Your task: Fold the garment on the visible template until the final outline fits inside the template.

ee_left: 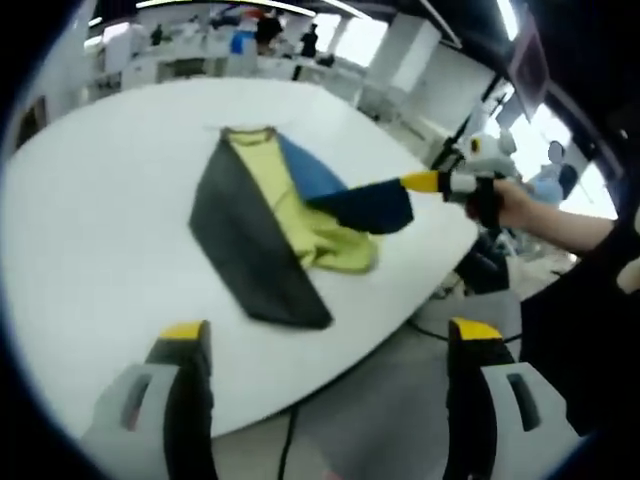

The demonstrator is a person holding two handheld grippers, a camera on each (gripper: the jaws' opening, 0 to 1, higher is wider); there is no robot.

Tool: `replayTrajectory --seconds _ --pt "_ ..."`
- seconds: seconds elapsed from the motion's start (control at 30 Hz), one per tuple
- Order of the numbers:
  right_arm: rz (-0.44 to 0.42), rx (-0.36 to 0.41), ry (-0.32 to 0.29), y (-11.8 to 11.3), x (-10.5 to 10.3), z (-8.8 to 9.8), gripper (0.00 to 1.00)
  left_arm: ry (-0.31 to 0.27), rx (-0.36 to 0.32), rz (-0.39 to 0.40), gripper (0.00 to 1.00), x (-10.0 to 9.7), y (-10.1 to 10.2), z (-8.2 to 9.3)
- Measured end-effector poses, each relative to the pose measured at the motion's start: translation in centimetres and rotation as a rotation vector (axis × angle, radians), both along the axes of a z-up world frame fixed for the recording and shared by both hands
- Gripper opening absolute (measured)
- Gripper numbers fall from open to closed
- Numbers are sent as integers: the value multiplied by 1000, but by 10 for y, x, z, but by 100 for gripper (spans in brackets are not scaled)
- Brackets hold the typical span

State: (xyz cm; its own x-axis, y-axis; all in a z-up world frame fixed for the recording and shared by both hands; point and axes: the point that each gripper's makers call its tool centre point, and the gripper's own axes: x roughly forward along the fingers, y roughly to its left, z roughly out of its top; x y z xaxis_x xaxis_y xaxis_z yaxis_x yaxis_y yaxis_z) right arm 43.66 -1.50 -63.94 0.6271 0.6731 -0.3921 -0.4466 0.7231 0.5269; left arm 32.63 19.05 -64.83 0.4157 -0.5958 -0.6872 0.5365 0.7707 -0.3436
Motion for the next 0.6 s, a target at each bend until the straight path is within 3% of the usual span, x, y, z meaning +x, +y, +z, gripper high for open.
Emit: replayTrajectory --seconds 0.6 --pt "-248 65 -86 -112 44 54 2 -35 9 3 94 -10 -13 13"
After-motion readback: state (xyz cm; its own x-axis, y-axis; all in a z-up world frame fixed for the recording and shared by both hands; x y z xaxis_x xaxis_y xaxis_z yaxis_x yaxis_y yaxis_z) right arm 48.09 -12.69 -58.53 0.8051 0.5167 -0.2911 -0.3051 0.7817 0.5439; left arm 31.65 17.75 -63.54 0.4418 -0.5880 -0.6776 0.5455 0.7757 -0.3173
